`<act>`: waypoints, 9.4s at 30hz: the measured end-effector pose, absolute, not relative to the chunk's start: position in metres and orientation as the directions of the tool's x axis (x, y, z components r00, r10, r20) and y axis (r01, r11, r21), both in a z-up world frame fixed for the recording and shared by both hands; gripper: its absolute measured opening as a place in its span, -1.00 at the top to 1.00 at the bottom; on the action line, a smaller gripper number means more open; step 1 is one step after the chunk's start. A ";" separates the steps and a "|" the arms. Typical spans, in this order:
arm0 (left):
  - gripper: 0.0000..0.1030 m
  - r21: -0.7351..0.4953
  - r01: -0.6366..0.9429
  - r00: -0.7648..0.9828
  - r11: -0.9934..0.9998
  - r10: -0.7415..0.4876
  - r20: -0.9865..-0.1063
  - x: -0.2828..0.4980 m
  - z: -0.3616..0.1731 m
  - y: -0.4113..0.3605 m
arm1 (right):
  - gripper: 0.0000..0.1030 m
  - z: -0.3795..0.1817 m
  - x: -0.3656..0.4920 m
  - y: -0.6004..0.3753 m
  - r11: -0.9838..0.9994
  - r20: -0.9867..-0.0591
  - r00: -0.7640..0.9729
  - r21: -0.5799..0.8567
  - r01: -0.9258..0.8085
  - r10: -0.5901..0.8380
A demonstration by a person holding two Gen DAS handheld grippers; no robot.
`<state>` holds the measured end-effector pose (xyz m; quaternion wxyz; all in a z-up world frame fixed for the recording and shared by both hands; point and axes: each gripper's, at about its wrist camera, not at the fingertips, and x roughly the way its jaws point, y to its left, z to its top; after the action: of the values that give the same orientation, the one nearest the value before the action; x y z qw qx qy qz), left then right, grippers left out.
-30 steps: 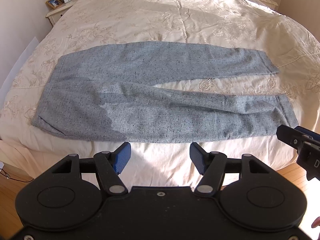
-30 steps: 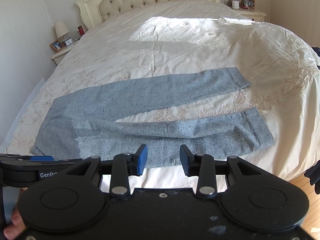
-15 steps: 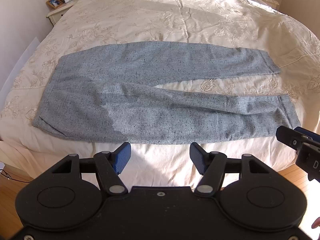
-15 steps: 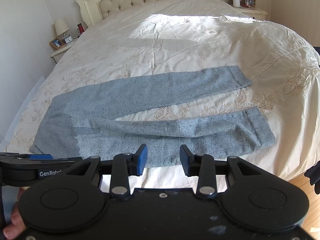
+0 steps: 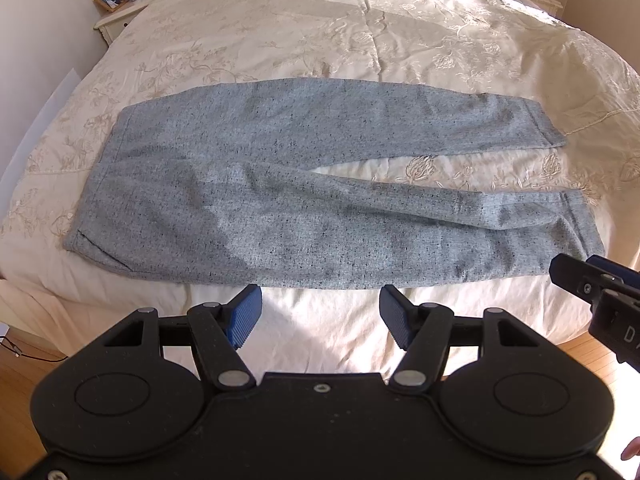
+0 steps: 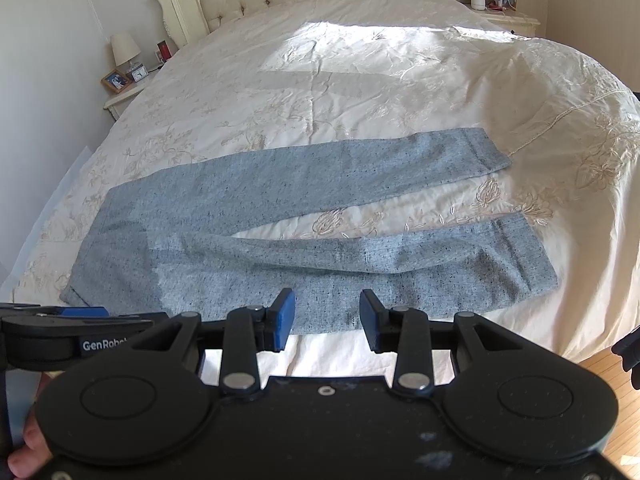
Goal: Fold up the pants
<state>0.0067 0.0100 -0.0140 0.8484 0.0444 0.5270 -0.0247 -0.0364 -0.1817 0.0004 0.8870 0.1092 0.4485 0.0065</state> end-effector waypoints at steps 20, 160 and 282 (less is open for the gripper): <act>-0.29 0.046 0.093 0.419 0.995 0.003 -0.908 0.019 -0.019 0.013 | 0.26 -0.002 -0.025 -0.174 0.981 -0.811 0.578 0.171 0.086 0.090; -0.47 0.116 0.081 0.163 0.990 0.101 -0.981 0.167 -0.198 -0.078 | 0.42 -0.201 0.027 -0.411 0.802 -0.914 0.401 0.288 0.524 0.066; 0.84 0.056 0.493 0.285 0.868 -0.101 -0.953 0.394 -0.133 0.072 | 0.88 -0.147 0.318 -0.391 0.631 -0.840 0.474 0.221 0.743 -0.265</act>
<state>0.3936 0.0722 -0.1333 0.7826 0.1730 0.5671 -0.1897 0.3177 -0.3908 -0.1467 0.8065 0.2943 0.4066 -0.3125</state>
